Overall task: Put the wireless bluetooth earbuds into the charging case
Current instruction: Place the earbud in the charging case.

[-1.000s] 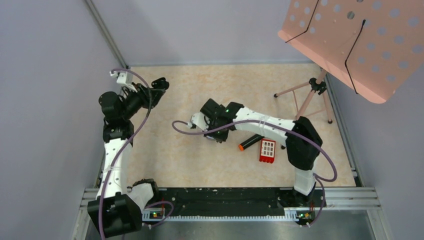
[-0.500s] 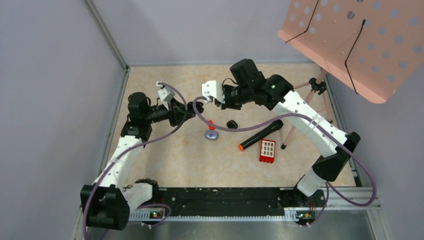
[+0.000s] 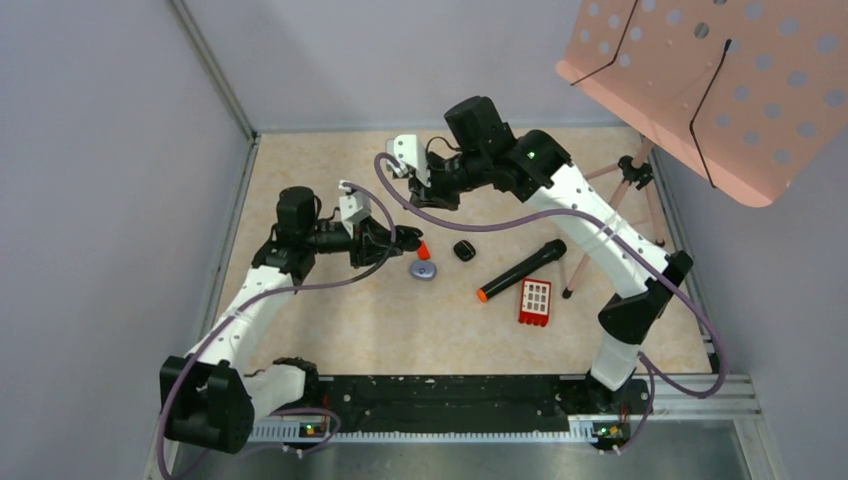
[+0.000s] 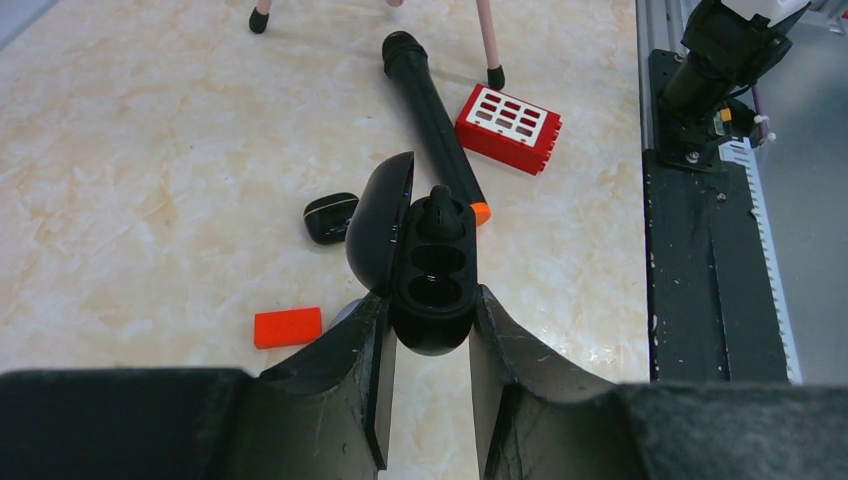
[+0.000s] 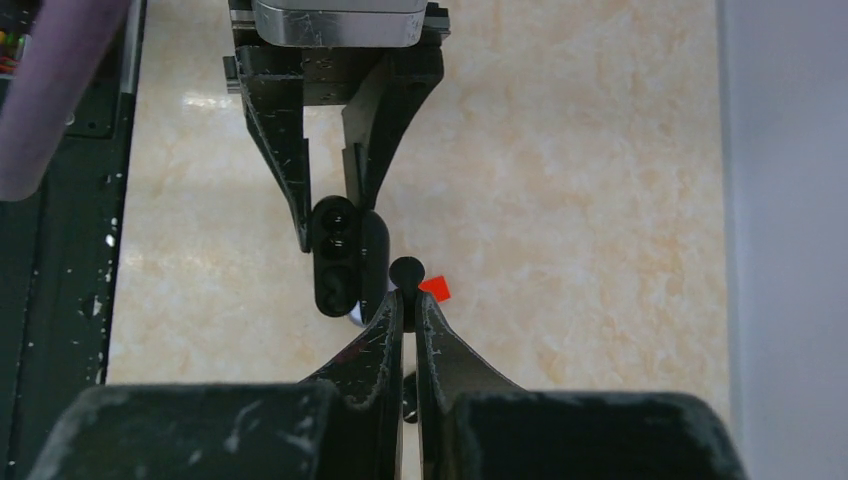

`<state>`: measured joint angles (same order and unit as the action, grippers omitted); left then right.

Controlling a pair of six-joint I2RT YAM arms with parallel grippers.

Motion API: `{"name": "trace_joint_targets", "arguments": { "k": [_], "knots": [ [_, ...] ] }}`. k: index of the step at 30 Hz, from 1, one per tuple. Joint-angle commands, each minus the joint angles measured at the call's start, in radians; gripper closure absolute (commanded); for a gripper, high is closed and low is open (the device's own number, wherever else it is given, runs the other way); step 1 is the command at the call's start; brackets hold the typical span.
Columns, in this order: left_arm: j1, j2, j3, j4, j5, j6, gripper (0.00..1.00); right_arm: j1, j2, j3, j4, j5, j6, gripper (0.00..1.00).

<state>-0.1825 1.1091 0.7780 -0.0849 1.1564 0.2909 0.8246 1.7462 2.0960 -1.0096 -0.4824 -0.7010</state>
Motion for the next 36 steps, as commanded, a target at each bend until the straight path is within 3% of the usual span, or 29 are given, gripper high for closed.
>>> {"name": "trace_joint_targets", "arguments": {
  "k": [1,25,36],
  "knots": [
    [-0.014,-0.001,0.060,-0.008,0.031,0.073,1.00,0.015,0.027,0.052,-0.020,-0.090,0.043,1.00],
    [-0.032,0.019,0.200,-0.075,0.024,0.087,1.00,0.015,0.107,0.091,-0.048,-0.145,0.033,1.00],
    [-0.032,0.032,0.190,0.051,0.006,-0.066,1.00,0.025,0.099,0.088,-0.040,-0.094,0.023,1.00]
  ]
}}
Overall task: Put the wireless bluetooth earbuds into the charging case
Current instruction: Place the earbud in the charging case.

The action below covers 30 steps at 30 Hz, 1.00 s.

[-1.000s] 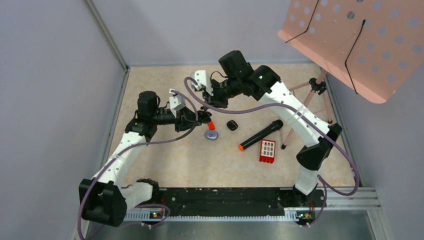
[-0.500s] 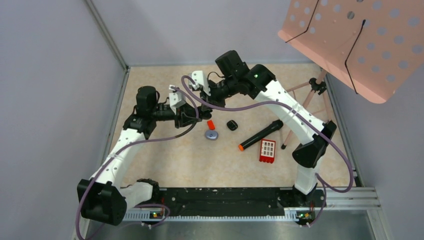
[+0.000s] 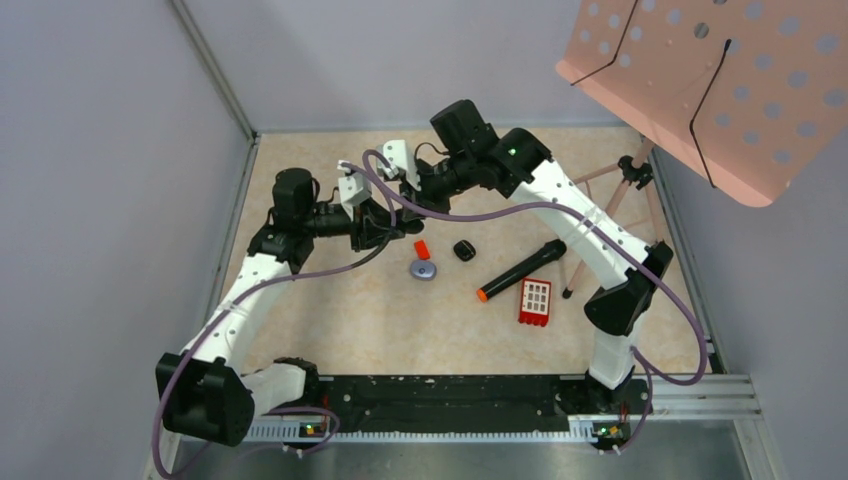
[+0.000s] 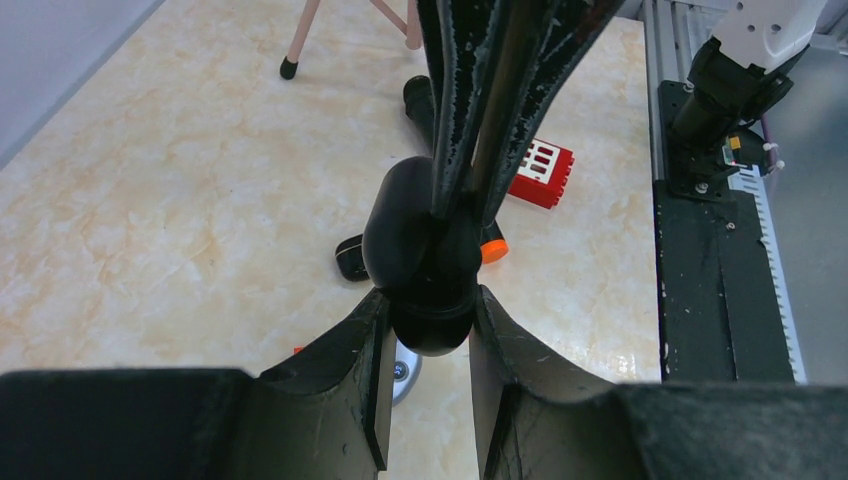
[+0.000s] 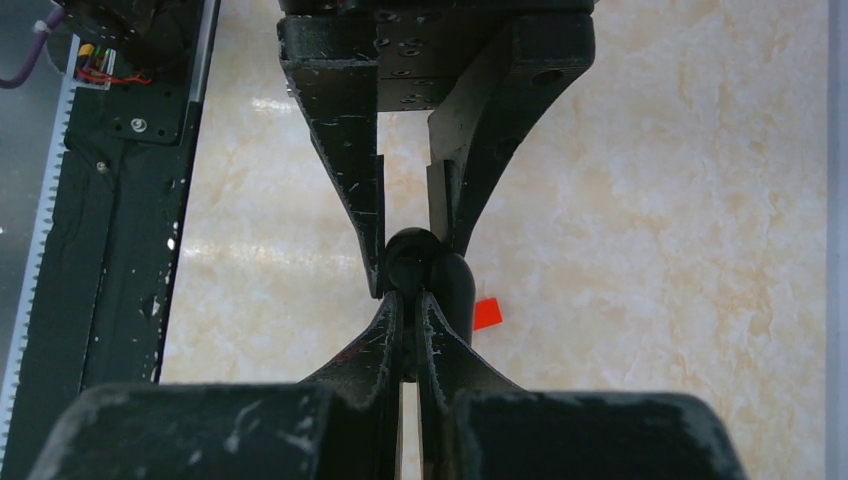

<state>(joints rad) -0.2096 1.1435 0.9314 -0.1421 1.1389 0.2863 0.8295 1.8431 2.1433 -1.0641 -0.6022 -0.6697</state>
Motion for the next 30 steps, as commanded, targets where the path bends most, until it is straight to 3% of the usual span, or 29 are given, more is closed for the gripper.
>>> {"name": "trace_joint_targets", "arguments": {
  "k": [1,11,30],
  "knots": [
    [-0.005,-0.003,0.037,0.109,0.024,-0.063,1.00,0.025,-0.001,0.035,0.017,0.040,-0.012,1.00],
    [-0.005,-0.009,0.037,0.087,0.033,-0.037,1.00,0.045,-0.027,-0.015,0.100,0.176,-0.017,1.00],
    [-0.004,-0.013,0.028,0.166,0.020,-0.116,1.00,0.055,0.008,-0.029,0.070,0.161,0.015,1.00]
  ]
}}
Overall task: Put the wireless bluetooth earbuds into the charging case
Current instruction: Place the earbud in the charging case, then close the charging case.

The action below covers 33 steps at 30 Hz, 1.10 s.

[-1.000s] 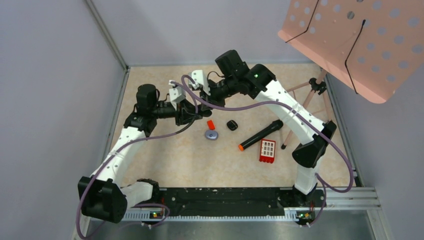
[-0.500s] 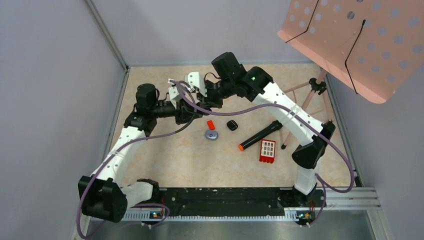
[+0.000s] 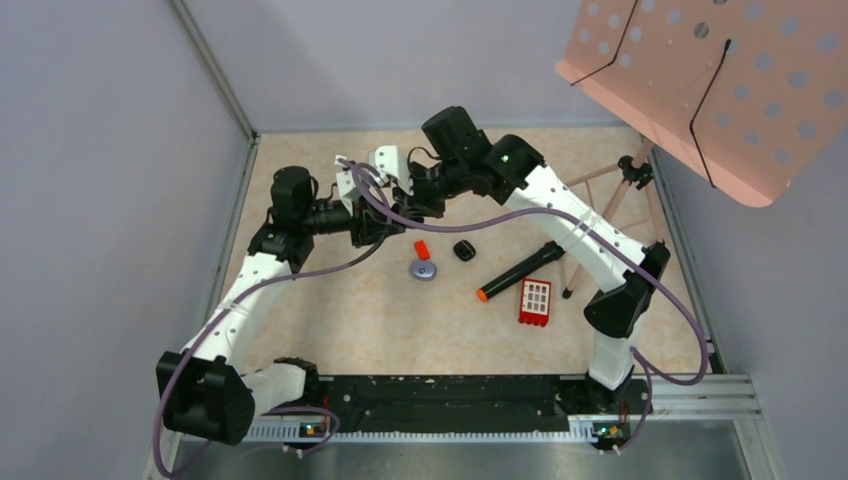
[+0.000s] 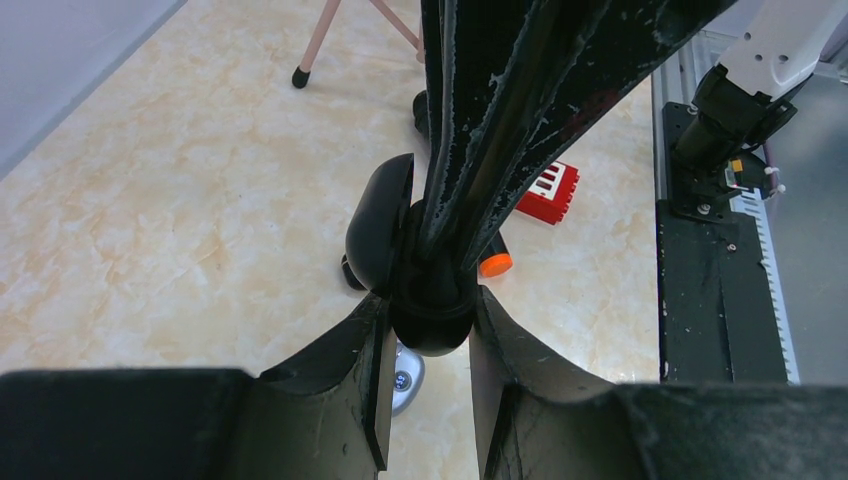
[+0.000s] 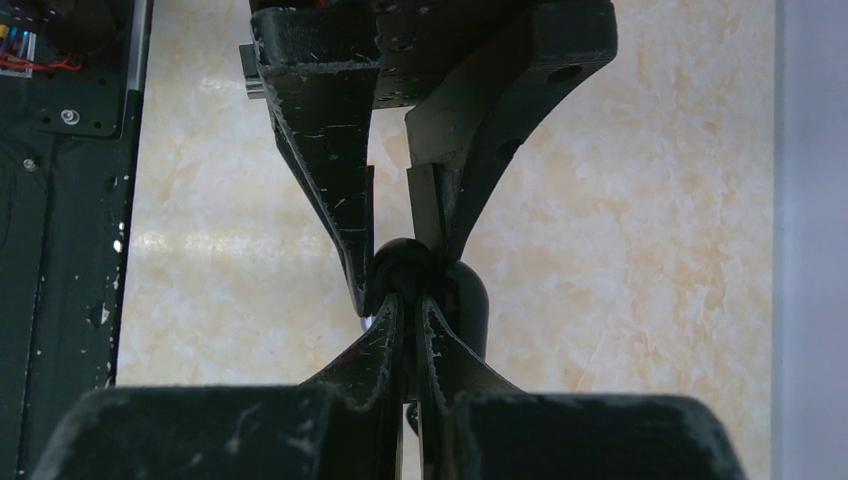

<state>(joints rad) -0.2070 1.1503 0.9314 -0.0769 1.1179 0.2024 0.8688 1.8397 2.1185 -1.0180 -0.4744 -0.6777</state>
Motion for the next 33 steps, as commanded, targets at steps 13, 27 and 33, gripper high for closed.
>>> {"name": "trace_joint_targets", "arguments": {
  "k": [13,27,33],
  "knots": [
    [-0.006,-0.024,0.023,0.032,0.035,0.025,1.00,-0.010,-0.080,0.033,0.043,-0.001,0.093,0.74],
    [-0.006,-0.035,0.043,-0.037,0.054,0.093,1.00,-0.104,-0.208,-0.209,0.128,-0.053,0.104,0.36],
    [-0.006,-0.038,0.065,-0.059,0.040,0.102,1.00,-0.109,-0.277,-0.421,0.320,-0.101,0.062,0.15]
  ]
}}
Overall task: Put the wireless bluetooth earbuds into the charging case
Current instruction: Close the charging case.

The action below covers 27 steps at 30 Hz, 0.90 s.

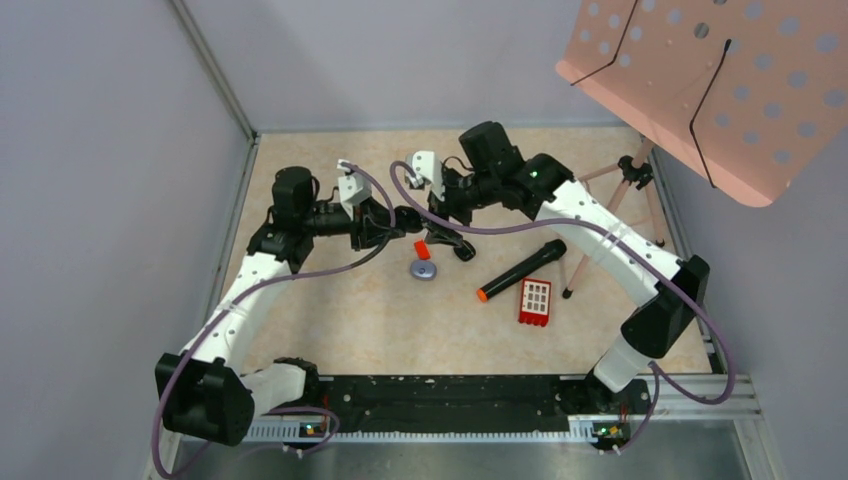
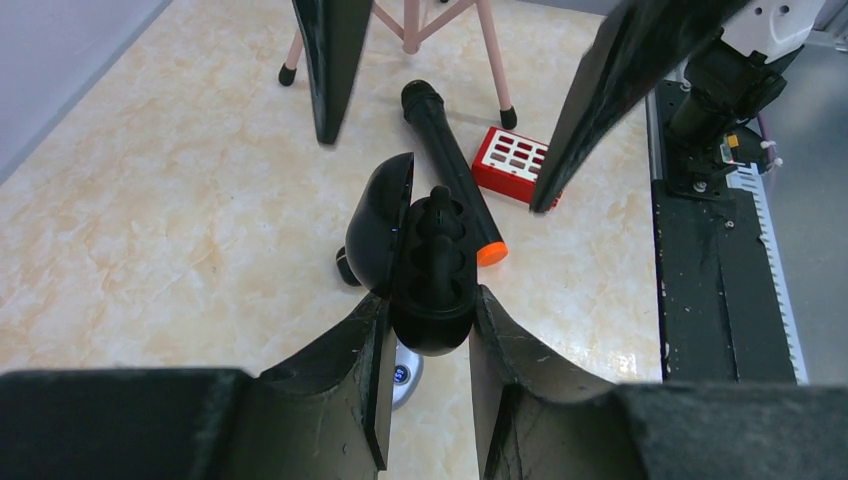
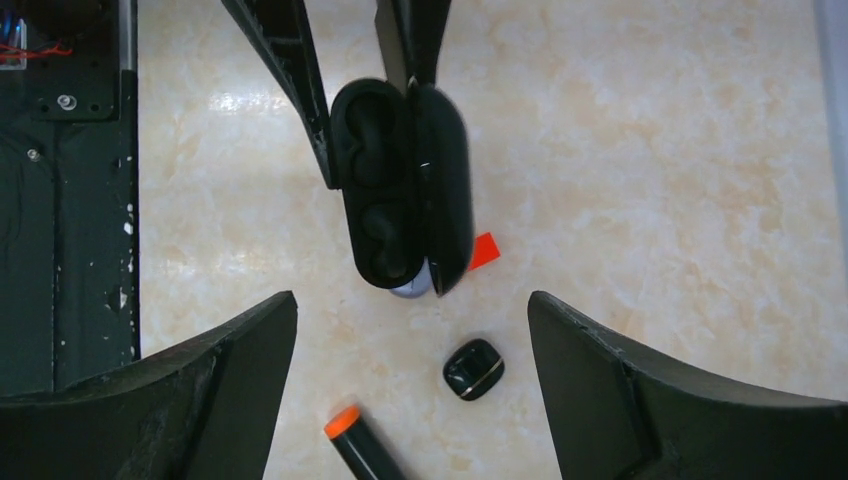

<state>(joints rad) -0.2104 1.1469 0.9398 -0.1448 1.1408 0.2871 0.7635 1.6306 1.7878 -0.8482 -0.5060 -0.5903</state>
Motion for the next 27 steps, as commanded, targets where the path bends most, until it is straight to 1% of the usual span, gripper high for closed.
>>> {"name": "trace_joint_targets", "arguments": {
  "k": [1,6,8,13,19,21,24,27],
  "knots": [
    [-0.003,-0.033,0.056,0.023,-0.002,-0.009,1.00,-0.002,-0.069,-0.101,0.159,-0.083,-0.032,0.15],
    [-0.001,-0.018,0.034,0.191,-0.150,-0.223,1.00,0.028,-0.068,-0.110,0.161,-0.093,-0.056,0.16],
    [-0.001,-0.004,0.039,0.191,-0.189,-0.265,1.00,0.035,-0.084,-0.120,0.180,-0.066,-0.054,0.16],
    [0.009,0.013,0.029,0.178,-0.216,-0.341,1.00,0.034,-0.161,-0.175,0.225,0.034,-0.044,0.16],
    [0.012,0.014,0.002,0.211,-0.167,-0.370,1.00,0.029,-0.200,-0.257,0.236,0.132,-0.048,0.17],
    [0.012,0.019,0.002,0.212,-0.114,-0.359,1.00,0.016,-0.189,-0.258,0.262,0.146,-0.015,0.17],
    [0.012,0.027,0.003,0.208,-0.053,-0.338,1.00,0.003,-0.151,-0.229,0.290,0.128,0.014,0.16],
    [0.011,0.035,0.018,0.154,-0.040,-0.297,1.00,0.004,-0.110,-0.189,0.307,0.053,0.008,0.16]
  ]
}}
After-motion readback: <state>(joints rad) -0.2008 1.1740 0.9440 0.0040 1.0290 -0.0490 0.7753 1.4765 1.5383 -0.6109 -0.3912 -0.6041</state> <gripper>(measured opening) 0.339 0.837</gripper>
